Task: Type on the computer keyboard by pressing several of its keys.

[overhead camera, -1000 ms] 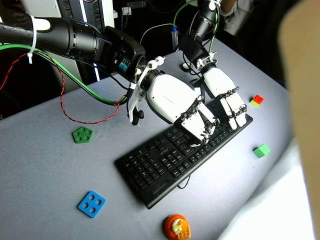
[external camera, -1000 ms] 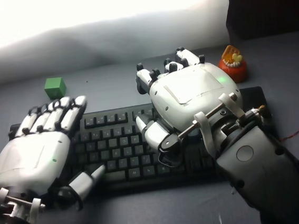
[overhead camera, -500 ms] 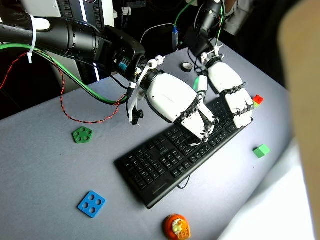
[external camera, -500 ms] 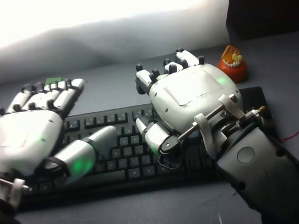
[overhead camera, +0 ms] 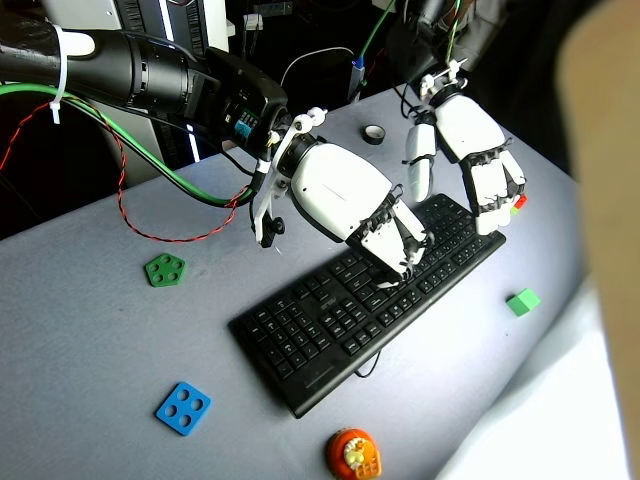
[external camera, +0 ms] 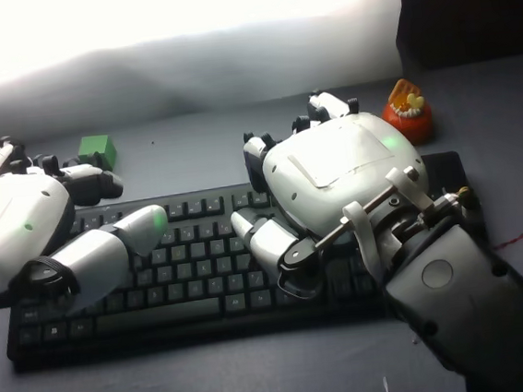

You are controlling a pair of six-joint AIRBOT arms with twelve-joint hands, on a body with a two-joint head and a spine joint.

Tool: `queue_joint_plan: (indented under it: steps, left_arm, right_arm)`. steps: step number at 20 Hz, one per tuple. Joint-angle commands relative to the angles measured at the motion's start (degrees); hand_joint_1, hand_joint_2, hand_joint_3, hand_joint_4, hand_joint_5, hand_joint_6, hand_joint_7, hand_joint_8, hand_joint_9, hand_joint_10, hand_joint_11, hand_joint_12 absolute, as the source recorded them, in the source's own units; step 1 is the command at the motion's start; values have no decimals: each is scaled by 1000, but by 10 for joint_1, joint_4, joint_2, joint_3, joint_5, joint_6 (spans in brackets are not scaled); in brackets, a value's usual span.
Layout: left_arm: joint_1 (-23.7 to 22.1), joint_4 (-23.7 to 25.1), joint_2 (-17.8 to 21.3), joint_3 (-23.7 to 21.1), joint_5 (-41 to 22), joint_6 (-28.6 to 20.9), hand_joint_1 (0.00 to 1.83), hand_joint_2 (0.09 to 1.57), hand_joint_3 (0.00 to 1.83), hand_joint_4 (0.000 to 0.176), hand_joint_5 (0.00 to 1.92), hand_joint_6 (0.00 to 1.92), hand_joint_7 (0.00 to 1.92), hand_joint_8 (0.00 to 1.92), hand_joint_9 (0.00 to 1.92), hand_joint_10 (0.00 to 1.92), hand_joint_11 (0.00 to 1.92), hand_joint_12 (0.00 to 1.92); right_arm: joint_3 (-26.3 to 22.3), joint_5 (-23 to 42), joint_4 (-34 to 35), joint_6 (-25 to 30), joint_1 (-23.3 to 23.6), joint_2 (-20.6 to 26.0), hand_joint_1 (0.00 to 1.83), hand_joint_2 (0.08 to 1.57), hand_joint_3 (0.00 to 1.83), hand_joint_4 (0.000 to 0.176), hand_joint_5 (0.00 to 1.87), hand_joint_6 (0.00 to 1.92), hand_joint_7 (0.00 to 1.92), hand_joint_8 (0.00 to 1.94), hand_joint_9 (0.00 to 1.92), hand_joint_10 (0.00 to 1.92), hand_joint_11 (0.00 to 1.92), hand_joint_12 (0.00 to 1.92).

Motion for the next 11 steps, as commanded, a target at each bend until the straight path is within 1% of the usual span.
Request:
queue_joint_plan:
  steps: [1,2,3,4,5,6,7,8,9,11]
  left_arm:
    - [-9,26,9,0,-47,-1,21,1371,5,0,810,621,816,1026,631,1374,302,1816]
    - [-10,26,13,-1,-46,-1,63,1384,4,0,884,730,882,1158,699,1481,424,1871]
    - [-12,25,15,-1,-44,-1,130,1382,1,0,875,910,910,1259,750,1556,486,1897]
    - [-13,22,17,-1,-40,-1,203,1381,0,0,860,1148,958,1364,830,1634,578,1916]
    - [-13,21,18,-1,-40,-1,224,1391,2,0,859,1306,1005,1425,906,1672,627,1915]
    - [-13,21,19,0,-38,-1,218,1407,4,0,858,1391,1020,1460,934,1718,655,1920]
    - [-14,21,19,0,-38,-1,170,1429,6,0,856,1552,1031,1499,934,1748,662,1921]
    - [-14,21,19,0,-38,-1,203,1429,2,0,870,1640,1055,1525,938,1777,700,1921]
    - [-14,21,19,0,-37,-1,166,1452,6,0,885,1713,1063,1567,952,1808,721,1921]
    - [-13,21,19,0,-37,-1,182,1469,5,0,909,1773,1071,1645,973,1842,740,1921]
  right_arm:
    - [-5,29,-55,-3,10,4,290,1334,0,0,719,1135,909,1106,781,1461,573,1875]
    - [-7,29,-55,-3,10,4,218,1353,0,0,754,1283,982,1112,848,1476,635,1908]
    - [-9,29,-55,-4,10,5,182,1374,7,0,809,1352,1052,1231,926,1626,673,1918]
    - [-10,29,-55,-4,10,5,160,1392,10,0,834,1373,1074,1342,977,1731,822,1920]
    - [-12,29,-55,-7,8,5,147,1419,15,0,851,1422,1097,1492,1029,1857,957,1921]
    - [-12,29,-55,-8,7,5,160,1430,14,0,858,1488,1113,1584,1055,1908,1005,1921]
    - [-13,29,-55,-9,7,5,164,1448,15,0,877,1563,1162,1648,1114,1918,1072,1921]
    - [-13,29,-56,-9,8,5,137,1467,18,0,895,1611,1172,1674,1129,1920,1103,1921]
    - [-13,29,-59,-9,8,5,171,1477,17,0,904,1635,1179,1694,1145,1921,1117,1921]
    - [-13,29,-63,-9,8,5,226,1495,15,0,917,1637,1192,1708,1141,1921,1112,1921]
